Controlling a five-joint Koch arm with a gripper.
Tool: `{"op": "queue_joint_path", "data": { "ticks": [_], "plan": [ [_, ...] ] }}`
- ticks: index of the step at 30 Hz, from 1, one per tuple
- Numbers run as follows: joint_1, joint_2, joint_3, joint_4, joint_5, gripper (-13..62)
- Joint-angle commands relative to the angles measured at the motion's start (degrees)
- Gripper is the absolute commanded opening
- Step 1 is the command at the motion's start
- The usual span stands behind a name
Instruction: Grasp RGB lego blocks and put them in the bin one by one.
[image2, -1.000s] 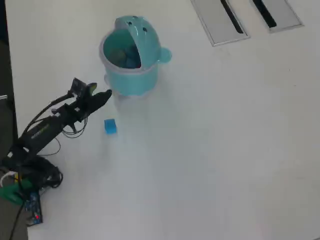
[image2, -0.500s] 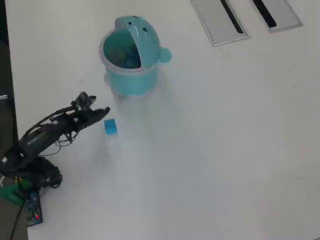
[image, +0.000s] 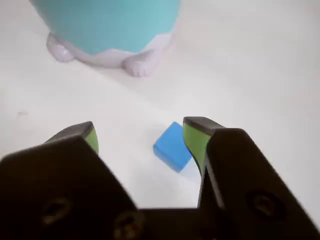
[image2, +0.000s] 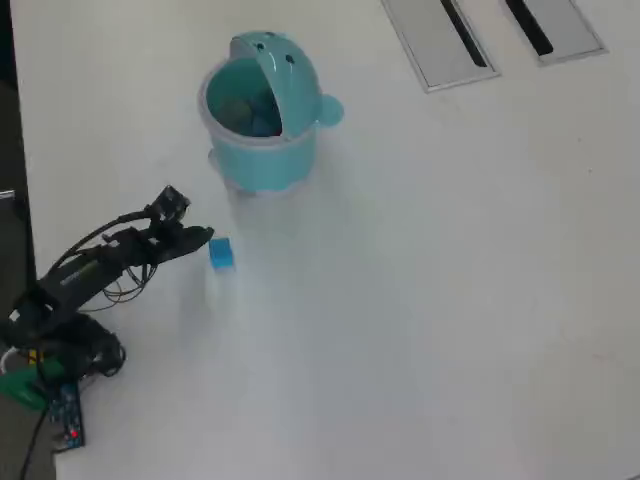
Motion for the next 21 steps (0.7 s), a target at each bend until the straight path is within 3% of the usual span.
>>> {"op": "queue_joint_path", "data": {
  "ticks": [1, 21],
  "plan": [
    [-0.4, -1.0, -3.0, -0.1, -2.6, 31.4],
    [2.5, -10.0, -6.7, 0.1, -33.6, 31.4]
  ]
}}
